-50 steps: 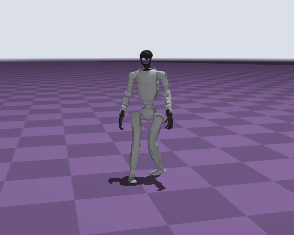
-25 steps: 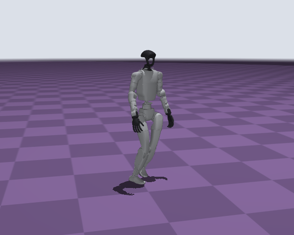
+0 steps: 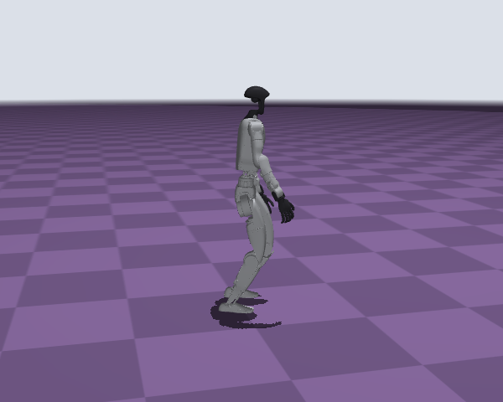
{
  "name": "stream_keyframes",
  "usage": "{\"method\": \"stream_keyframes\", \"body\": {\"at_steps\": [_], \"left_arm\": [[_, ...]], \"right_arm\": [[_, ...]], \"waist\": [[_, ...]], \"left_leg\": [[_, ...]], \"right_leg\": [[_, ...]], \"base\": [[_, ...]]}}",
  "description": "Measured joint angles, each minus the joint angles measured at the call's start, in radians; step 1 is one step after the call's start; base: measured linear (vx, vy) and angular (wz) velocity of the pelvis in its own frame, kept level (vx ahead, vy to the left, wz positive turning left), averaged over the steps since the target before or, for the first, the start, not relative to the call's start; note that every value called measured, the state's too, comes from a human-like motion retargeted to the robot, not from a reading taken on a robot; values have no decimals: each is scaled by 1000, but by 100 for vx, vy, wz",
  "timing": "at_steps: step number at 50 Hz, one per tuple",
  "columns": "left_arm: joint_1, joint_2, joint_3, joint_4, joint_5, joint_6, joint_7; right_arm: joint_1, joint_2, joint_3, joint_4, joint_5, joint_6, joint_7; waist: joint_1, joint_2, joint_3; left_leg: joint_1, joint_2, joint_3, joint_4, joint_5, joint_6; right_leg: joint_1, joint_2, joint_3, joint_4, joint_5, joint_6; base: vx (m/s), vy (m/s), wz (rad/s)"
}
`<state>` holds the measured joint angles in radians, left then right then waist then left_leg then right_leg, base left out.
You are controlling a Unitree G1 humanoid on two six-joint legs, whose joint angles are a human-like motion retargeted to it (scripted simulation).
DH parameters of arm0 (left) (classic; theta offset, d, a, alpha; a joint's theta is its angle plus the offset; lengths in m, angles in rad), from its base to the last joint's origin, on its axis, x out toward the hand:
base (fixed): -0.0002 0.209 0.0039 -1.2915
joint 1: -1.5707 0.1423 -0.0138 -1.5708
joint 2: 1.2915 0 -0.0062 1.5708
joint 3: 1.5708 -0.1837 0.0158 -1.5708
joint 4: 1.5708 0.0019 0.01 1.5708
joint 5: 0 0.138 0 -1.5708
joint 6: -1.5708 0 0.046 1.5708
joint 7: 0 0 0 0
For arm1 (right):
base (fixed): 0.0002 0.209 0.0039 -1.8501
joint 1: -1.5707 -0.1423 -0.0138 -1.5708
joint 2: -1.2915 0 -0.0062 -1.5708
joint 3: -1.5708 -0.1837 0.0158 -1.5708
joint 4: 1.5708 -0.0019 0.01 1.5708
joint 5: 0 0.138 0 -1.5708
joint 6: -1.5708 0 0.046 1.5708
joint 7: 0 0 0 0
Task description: Walk
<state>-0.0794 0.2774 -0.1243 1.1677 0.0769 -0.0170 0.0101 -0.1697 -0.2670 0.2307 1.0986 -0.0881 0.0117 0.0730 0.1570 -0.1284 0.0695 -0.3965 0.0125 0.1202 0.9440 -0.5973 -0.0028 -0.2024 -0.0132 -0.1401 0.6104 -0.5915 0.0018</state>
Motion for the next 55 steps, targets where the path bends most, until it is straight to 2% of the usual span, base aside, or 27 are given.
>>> {"method": "stream_keyframes", "body": {"at_steps": [5,12,24,31,36,38,40,43,46,48,50,52,55], "left_arm": [[8,8,11,16,-4,4,-7],[18,17,14,23,-9,3,-13],[55,20,11,26,-37,-8,-16],[70,10,4,16,-78,-14,-31],[86,-2,-13,11,-116,-18,-49],[93,-9,-24,8,-128,-20,-55],[88,-12,-32,4,-136,-20,-63],[91,-13,-48,-13,-128,-22,-61],[79,-5,-63,-25,-112,-19,-50],[65,1,-68,-29,-103,-15,-40],[30,8,-63,-24,-96,-10,-33],[20,11,-69,-26,-93,-11,-25],[-17,22,-67,-22,-91,-16,-19]], "right_arm": [[-33,23,15,-10,2,-7,10],[-76,45,37,-20,-8,-21,22],[-157,49,75,-9,-32,-43,18],[-172,49,70,24,-8,-45,16],[-145,50,50,60,20,-39,23],[-127,48,42,73,34,-36,29],[-119,44,33,83,50,-33,40],[-96,41,24,83,64,-30,40],[-84,36,14,80,69,-30,34],[-77,34,10,75,71,-33,27],[-88,28,8,69,77,-35,24],[-72,34,8,62,81,-40,17],[-64,42,7,58,91,-44,15]], "waist": [[7,-2,1],[26,-11,7],[60,-8,-1],[68,-24,-13],[50,-62,-16],[30,-87,-13],[11,-122,0],[-32,-136,1],[-80,-134,5],[-115,-126,9],[-142,-87,24],[-175,-87,28],[-215,-60,40]], "left_leg": [[-76,94,100,-17,-5,16],[-156,129,167,-174,35,20],[-237,106,163,-463,176,-1],[-211,52,144,-461,244,18],[-143,-49,132,-452,266,53],[-99,-115,123,-481,271,71],[-9,-198,117,-596,309,89],[63,-263,89,-639,299,106],[153,-303,53,-712,300,113],[217,-318,26,-762,299,112],[314,-298,-7,-871,322,104],[365,-308,-30,-893,309,103],[448,-282,-66,-949,293,100]], "right_leg": [[21,1,-69,-61,13,-1],[58,-9,-127,-126,16,3],[111,-23,-176,-148,-17,4],[144,-59,-125,-64,-39,9],[133,-122,-49,117,22,50],[105,-149,3,236,74,86],[60,-218,32,393,157,113],[-28,-294,46,607,239,102],[-129,-339,61,736,205,65],[-195,-351,67,764,155,44],[-250,-319,54,724,123,24],[-303,-320,55,659,97,27],[-359,-269,44,490,117,48]], "base": [[6,-2,107],[11,2,74],[17,8,33],[31,11,30],[38,10,59],[40,8,86],[40,7,75],[41,7,67],[42,7,53],[42,6,40],[43,6,23],[43,5,36],[43,3,33]]}}
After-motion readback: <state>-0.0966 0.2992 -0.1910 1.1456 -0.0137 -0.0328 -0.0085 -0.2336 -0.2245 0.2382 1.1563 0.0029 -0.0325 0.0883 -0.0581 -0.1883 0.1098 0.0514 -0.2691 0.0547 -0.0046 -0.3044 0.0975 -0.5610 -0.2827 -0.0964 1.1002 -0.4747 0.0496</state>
